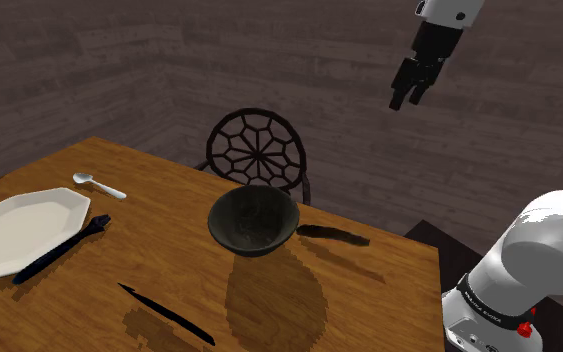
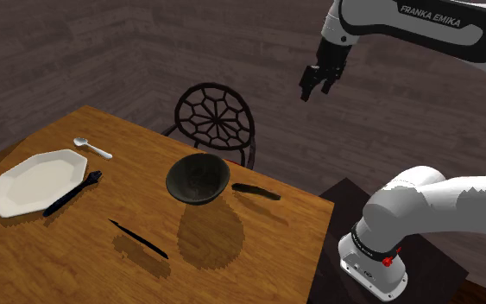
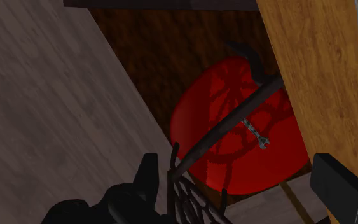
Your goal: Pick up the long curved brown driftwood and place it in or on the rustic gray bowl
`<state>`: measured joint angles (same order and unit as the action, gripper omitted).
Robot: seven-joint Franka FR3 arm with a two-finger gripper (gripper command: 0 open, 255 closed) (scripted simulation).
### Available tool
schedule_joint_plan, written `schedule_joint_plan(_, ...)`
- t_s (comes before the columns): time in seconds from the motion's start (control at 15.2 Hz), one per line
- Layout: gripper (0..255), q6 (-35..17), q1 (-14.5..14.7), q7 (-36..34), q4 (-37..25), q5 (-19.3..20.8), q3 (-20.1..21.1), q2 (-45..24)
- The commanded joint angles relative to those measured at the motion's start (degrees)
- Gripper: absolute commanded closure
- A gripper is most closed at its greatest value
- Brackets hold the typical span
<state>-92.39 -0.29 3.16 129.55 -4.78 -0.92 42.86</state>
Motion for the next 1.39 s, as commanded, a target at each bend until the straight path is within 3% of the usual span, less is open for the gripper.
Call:
schedule_joint_plan(0.0, 0, 0.00, 0.00, 0.00, 0.00, 0.00, 0.00, 0.00)
schedule_joint_plan(1.32, 0, -20.87, 14.96, 1.49, 15.96, -11.93, 15.49, -8.32)
